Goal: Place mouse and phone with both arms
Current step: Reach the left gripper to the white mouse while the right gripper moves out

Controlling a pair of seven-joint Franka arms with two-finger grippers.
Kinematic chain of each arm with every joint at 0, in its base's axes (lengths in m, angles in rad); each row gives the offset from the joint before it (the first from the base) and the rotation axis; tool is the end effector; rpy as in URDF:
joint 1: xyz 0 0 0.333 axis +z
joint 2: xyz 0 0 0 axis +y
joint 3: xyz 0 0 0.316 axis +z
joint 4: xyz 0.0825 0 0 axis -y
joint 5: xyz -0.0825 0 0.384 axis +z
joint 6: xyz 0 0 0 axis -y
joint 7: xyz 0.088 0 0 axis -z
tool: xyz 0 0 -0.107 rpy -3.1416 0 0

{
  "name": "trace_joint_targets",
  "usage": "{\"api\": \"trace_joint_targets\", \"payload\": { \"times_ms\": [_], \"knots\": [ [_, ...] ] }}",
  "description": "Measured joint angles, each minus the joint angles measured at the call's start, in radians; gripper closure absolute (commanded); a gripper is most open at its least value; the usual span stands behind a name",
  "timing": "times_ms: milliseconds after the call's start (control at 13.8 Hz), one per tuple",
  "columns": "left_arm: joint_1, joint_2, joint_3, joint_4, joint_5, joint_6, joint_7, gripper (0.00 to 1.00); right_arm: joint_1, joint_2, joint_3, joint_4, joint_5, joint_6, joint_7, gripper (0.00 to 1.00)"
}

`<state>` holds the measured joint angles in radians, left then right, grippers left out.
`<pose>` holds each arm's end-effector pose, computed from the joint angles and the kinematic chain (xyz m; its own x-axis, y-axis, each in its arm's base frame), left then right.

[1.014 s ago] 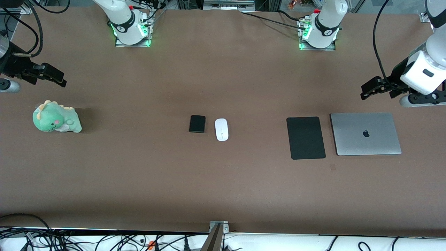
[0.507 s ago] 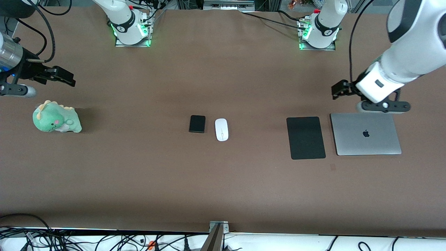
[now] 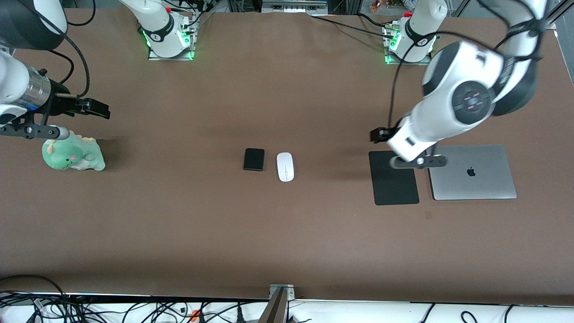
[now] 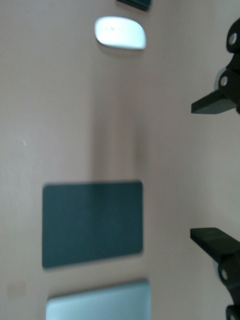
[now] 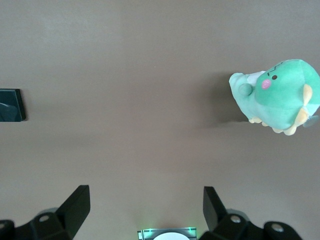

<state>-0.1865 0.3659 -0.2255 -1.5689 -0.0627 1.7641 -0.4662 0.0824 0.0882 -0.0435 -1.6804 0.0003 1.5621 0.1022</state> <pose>0.5965 -0.2485 0.4244 0.9756 0.0721 -0.2072 0.0843 -0.9951 0.0507 0.5665 0.0229 0.5232 0.9769 -0.0647 -0.2035 -0.0610 -0.9978 0.0244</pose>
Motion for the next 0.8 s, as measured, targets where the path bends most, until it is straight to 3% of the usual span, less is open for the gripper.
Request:
{"api": "trace_joint_targets", "payload": {
  "times_ms": [434, 796],
  "knots": [
    [-0.216, 0.227, -0.004, 0.024, 0.000, 0.346, -0.317, 0.00, 0.013, 0.102, 0.001, -0.003, 0.003, 0.063, 0.000, 0.00],
    [-0.319, 0.400, 0.000, 0.155, 0.000, 0.430, -0.419, 0.00, 0.017, 0.116, 0.000, -0.003, 0.019, 0.085, 0.002, 0.00]
  ]
}}
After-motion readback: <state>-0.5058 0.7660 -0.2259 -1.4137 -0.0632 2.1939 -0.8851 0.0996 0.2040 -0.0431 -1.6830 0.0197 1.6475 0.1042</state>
